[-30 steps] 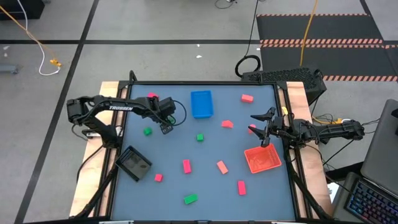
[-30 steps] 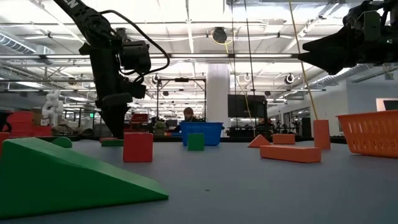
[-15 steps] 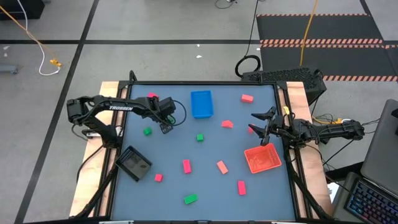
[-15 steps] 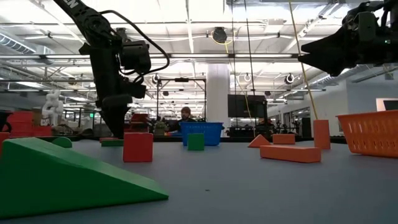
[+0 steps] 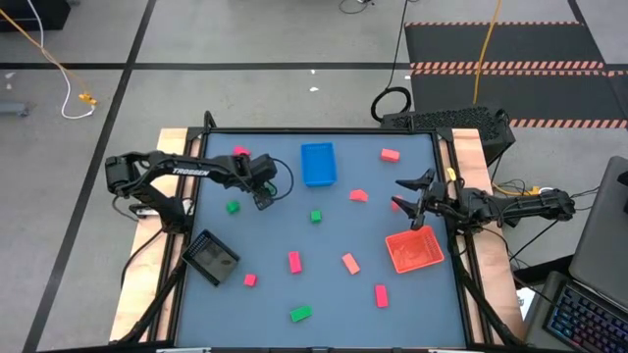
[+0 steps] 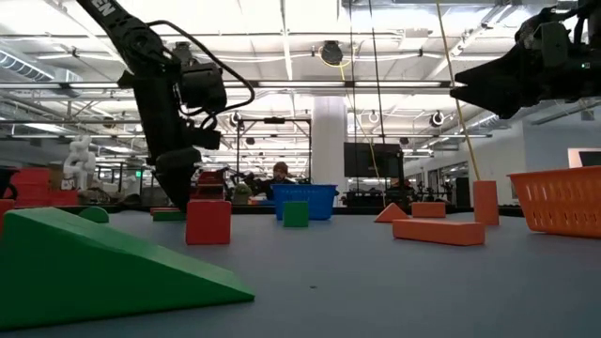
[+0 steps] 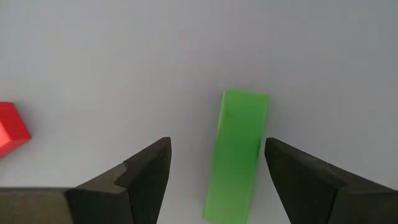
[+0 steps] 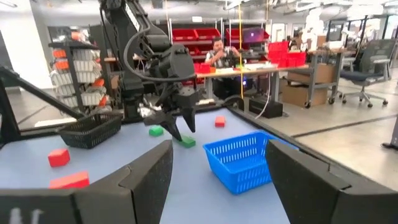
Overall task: Sort & place blocks by color
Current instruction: Put the green block into the blue bin
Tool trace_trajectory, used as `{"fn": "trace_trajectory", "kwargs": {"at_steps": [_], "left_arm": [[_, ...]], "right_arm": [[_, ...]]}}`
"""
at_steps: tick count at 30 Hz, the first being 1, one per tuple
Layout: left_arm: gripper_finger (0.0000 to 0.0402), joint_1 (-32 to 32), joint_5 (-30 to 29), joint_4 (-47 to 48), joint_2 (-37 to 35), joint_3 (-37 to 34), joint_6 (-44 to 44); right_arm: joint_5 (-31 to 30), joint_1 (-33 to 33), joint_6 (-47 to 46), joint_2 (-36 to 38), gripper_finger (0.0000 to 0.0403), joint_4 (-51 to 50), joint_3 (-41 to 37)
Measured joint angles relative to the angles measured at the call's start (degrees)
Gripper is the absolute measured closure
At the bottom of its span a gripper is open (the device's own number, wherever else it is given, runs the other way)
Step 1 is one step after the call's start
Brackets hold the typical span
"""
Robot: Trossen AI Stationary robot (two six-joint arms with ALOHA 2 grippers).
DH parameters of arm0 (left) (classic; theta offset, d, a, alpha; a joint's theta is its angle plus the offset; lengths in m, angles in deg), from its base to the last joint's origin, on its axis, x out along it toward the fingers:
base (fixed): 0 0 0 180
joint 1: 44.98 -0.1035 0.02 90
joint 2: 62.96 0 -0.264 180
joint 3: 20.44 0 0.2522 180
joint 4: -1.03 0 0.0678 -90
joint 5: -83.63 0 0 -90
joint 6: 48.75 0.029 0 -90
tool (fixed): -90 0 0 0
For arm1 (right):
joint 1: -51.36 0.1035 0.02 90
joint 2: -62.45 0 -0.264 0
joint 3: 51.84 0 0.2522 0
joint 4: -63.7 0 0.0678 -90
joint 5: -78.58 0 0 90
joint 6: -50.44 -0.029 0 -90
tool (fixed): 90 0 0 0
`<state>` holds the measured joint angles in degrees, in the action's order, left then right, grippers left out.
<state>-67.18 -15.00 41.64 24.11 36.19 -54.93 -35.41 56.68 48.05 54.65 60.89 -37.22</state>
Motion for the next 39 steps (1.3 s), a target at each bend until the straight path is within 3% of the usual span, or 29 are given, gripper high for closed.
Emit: {"fn": "trace_trajectory", "kwargs": {"at_steps": [12,15,21,31,39], "left_arm": [[0.0155,0.1,-0.6,-3.4,-0.2,-4.0,-2.6],[0.0191,0.1,-0.2,-3.7,-0.2,-4.0,-3.0],[0.0302,0.2,-0.3,-5.5,-0.1,-4.1,-3.3],[0.0303,0.3,1.5,-4.9,-0.4,0.2,-1.8],[0.0302,0.5,0.8,-3.4,-1.3,9.8,1.2]], "right_arm": [[0.0,0.0,-0.5,0.0,0.0151,-1.5,0.0],[0.0,0.0,-0.6,0.0,0.0151,-1.5,0.0],[0.0,0.0,-0.6,0.0,0.0151,-1.5,0.0],[0.0,0.0,0.1,0.0,0.0151,-1.9,0.0],[0.0,0.0,0.1,0.0,0.0151,-2.5,0.0]]}}
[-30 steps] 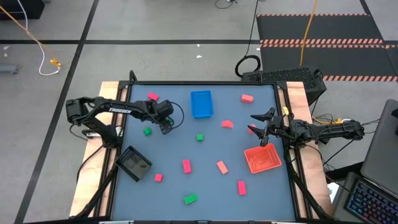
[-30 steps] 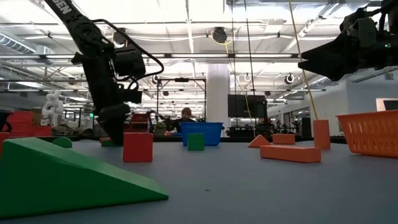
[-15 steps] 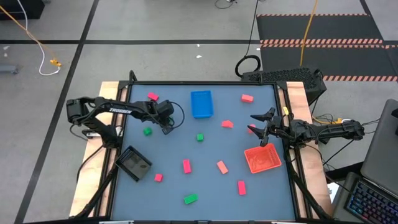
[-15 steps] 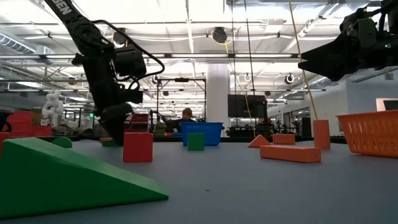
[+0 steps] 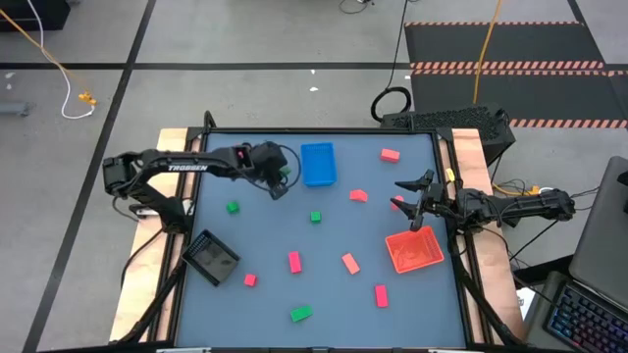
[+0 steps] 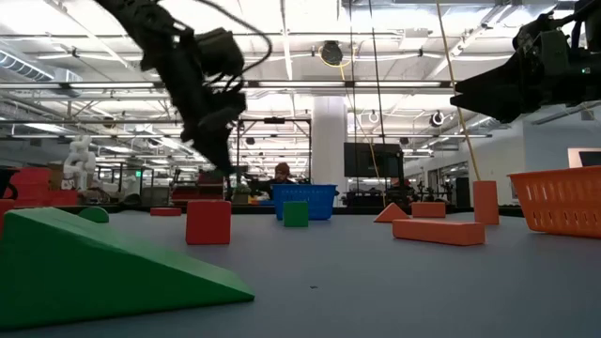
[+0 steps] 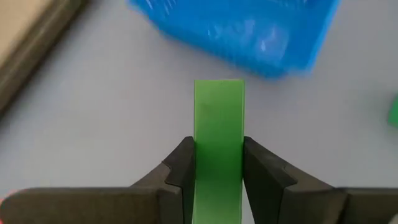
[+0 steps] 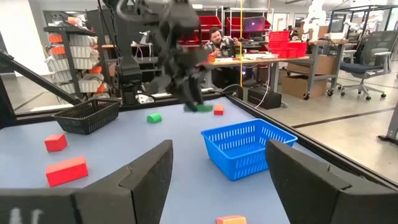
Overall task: Sort & place blocks by color
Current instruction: Put the green block into the blue bin
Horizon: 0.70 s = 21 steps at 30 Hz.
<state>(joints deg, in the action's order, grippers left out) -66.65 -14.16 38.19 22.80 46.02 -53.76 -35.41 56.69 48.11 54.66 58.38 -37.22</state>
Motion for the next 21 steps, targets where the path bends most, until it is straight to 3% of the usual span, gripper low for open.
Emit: {"fn": "trace_trajectory", "kwargs": {"at_steps": [11,14,21], "left_arm": [[0.0297,1.7,-1.5,9.0,0.0,10.4,1.7],[0.0297,2.9,-1.5,5.6,0.0,12.0,1.8],[0.0295,4.8,-1.5,-12.5,0.4,12.1,3.2]], "right_arm": [[0.0,0.0,0.0,0.0,0.0151,-0.4,0.0],[0.0,0.0,0.0,0.0,0.0151,-0.3,0.0],[0.0,0.0,0.1,0.0,0.0151,-0.1,0.0]]}}
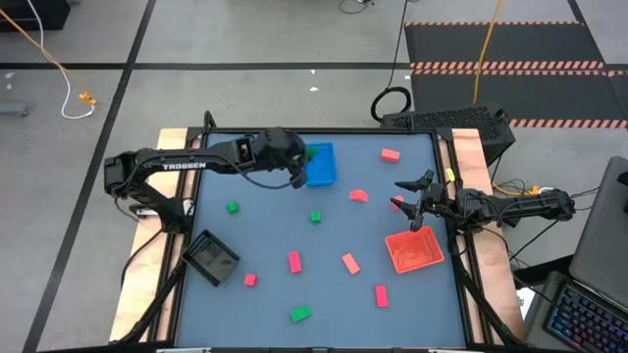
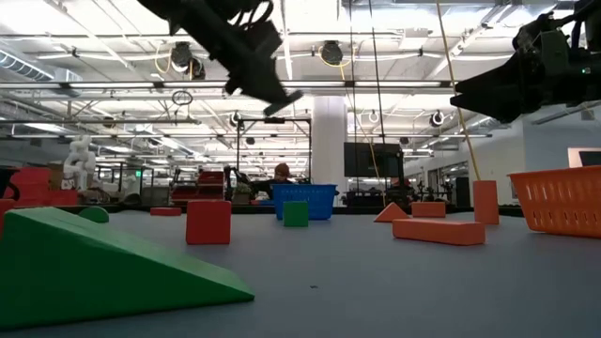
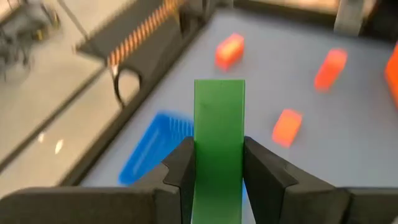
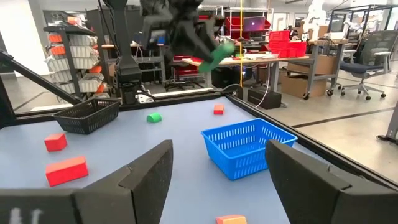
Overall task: Sort & place blocks by color
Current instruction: Put the green block into the blue bin
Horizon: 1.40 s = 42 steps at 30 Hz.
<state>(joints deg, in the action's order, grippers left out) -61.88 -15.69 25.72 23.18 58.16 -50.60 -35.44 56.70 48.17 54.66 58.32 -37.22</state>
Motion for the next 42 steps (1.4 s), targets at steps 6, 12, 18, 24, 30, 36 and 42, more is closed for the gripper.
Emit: {"fn": "trace_trajectory", "kwargs": {"at_steps": [6,12,18,24,30,36,42], "left_arm": [[0.0294,-0.1,-0.1,-10.4,2.3,0.1,-0.3],[0.0294,-0.5,-0.1,-18.6,9.1,0.0,-1.6],[0.0293,-2.1,-1.1,-18.6,13.7,0.0,-2.9],[0.0293,-3.0,-1.3,-16.3,14.6,0.0,-3.7],[0.0293,-3.1,-1.3,-12.3,14.6,0.0,-3.9],[0.0277,-2.8,-0.9,-10.6,14.6,0.0,-3.9],[0.0217,-2.4,-0.6,-10.7,14.6,0.0,-3.4]], "right_arm": [[-0.1,0.0,0.1,0.0,0.0151,0.4,0.0],[-1.7,0.0,0.2,0.0,0.0151,0.1,0.0],[-1.7,0.0,0.4,0.0,0.0151,-0.5,0.0],[-1.7,0.0,0.6,0.0,0.0151,-1.2,0.0],[-1.7,0.0,0.6,0.0,0.0151,-1.4,0.0],[-1.7,0.0,0.4,0.0,0.0151,-1.4,0.0],[-1.7,0.0,0.4,0.0,0.0151,-1.4,0.0]]}}
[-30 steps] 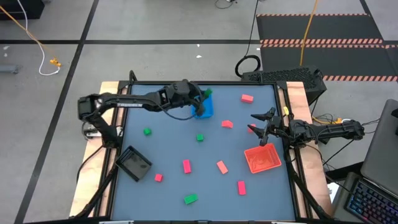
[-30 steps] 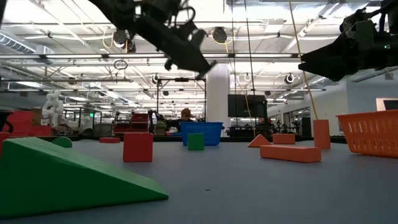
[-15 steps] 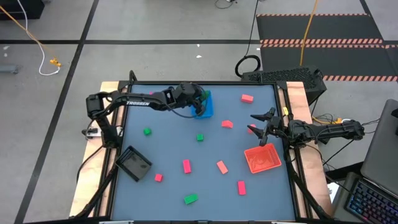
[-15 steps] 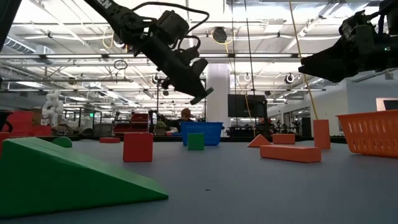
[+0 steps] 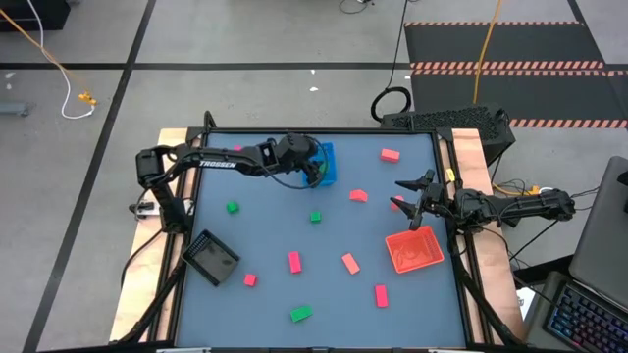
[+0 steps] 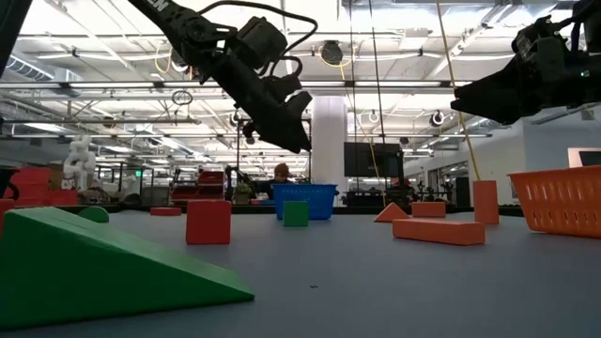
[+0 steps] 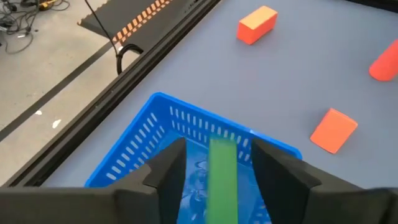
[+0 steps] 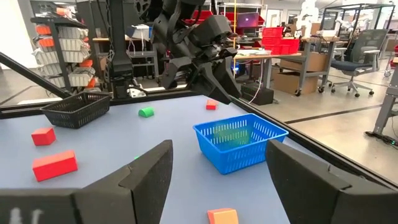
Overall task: Sort & place blocks by color
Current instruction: Put the green block into the blue bin
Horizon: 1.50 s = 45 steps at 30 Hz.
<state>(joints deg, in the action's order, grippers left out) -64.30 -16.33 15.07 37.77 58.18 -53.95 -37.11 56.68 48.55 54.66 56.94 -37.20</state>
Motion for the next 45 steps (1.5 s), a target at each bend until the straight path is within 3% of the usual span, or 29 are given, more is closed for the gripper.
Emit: {"fn": "trace_trajectory", "kwargs": {"at_steps": [9,13,18,28,35,45], "left_arm": [[0.0175,0.2,0.0,0.0,-2.4,0.0,0.2],[0.0172,1.6,4.5,2.5,-7.0,0.0,0.2],[0.0172,7.0,8.4,6.3,-10.6,0.1,1.1],[0.0172,19.5,5.6,11.2,-7.8,-0.1,-0.8],[0.0172,21.7,5.5,-5.8,-8.0,-5.3,-1.1],[0.0172,16.5,7.9,-26.3,-8.8,-18.5,-4.5]], "right_arm": [[0.0,0.0,0.1,0.0,0.0151,0.0,0.0],[0.0,0.0,0.1,0.0,0.0151,-0.4,0.0],[0.0,0.0,-0.2,0.0,0.0151,-0.8,0.0],[0.2,0.0,-3.0,0.0,0.0151,0.9,0.0],[1.9,0.0,-3.4,-1.5,0.0151,4.2,0.0],[1.8,0.0,-3.4,-12.4,0.0151,4.8,4.5]]}}
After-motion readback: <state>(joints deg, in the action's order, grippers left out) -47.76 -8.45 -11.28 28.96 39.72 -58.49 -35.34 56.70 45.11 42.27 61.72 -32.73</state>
